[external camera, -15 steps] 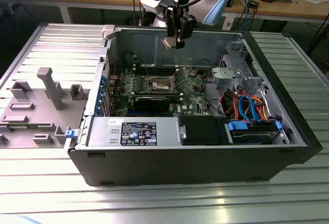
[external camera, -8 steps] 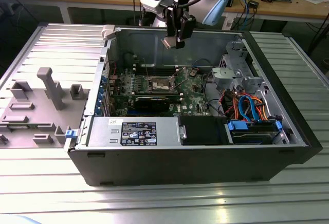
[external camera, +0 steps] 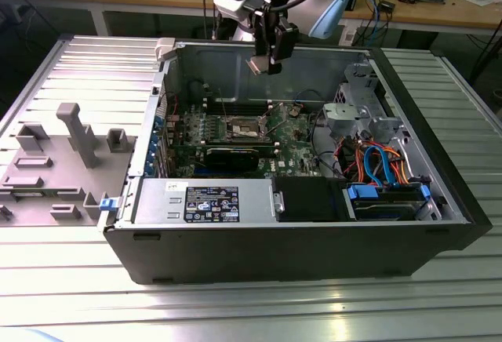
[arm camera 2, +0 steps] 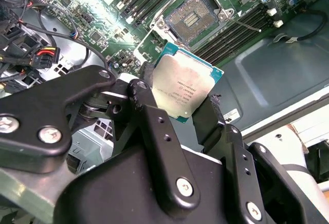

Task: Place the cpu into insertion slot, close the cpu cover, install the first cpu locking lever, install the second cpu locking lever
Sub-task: 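Place the cpu into insertion slot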

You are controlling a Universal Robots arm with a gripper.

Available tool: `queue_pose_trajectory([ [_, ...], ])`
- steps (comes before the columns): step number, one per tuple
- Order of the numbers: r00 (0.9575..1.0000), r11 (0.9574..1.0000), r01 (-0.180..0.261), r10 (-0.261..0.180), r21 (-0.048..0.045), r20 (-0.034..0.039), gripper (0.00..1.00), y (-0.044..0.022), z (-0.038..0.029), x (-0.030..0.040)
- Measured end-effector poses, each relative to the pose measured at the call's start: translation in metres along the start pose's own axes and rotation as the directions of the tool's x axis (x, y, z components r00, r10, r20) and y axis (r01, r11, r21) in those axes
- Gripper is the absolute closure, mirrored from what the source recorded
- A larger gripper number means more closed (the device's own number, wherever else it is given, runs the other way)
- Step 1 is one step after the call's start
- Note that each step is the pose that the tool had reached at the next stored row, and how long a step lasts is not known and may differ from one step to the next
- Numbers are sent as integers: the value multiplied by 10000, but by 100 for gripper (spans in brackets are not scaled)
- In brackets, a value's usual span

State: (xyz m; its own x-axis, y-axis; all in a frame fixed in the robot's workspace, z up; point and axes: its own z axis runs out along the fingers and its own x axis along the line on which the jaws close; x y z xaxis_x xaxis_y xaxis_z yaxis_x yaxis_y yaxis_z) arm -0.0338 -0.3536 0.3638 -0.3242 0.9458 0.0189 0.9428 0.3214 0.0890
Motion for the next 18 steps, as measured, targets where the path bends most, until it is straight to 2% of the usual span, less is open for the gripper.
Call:
queue_pose_trajectory([
  [8,10000,10000,-68,68,-1,7,45,0,0,0],
  [10,9996,9996,-271,271,-6,25,45,0,0,0],
  [18,9993,9993,-376,376,-8,34,45,0,0,0],
])
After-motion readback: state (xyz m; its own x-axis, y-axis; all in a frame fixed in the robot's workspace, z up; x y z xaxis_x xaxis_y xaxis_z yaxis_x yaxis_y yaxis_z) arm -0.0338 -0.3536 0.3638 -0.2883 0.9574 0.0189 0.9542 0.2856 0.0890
